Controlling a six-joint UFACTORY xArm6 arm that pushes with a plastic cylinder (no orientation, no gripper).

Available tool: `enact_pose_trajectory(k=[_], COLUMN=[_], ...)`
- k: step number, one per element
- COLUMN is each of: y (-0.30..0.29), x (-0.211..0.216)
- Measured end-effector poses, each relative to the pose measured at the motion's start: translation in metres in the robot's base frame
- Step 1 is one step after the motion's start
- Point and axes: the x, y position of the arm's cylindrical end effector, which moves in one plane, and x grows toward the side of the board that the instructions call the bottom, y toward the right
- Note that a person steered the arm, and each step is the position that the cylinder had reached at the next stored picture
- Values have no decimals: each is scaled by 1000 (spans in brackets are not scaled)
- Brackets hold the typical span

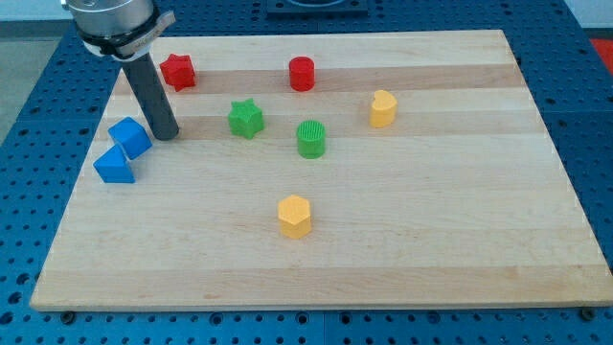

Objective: Move your arm around the red star

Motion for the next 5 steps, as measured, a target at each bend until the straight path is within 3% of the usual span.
enact_pose_trajectory(k=[2, 3, 5], y=[-19, 2, 30], x=[17, 17, -14])
